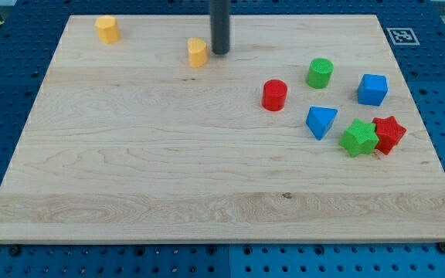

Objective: Slide the green circle towards the top center

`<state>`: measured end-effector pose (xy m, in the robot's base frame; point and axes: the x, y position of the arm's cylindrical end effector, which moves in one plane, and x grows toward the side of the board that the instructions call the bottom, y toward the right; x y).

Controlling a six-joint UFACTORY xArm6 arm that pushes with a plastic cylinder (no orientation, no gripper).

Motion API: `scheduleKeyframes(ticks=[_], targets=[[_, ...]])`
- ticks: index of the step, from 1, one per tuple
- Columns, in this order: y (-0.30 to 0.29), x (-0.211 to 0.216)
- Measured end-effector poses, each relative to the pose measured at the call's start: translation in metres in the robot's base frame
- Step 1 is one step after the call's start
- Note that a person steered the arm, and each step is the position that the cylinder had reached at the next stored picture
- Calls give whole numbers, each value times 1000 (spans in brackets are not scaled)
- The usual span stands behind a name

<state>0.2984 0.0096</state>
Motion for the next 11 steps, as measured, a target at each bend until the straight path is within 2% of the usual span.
scheduleKeyframes(ticks=[3,5,9,11], targets=[[109,79],[155,100],[149,72],[143,26]])
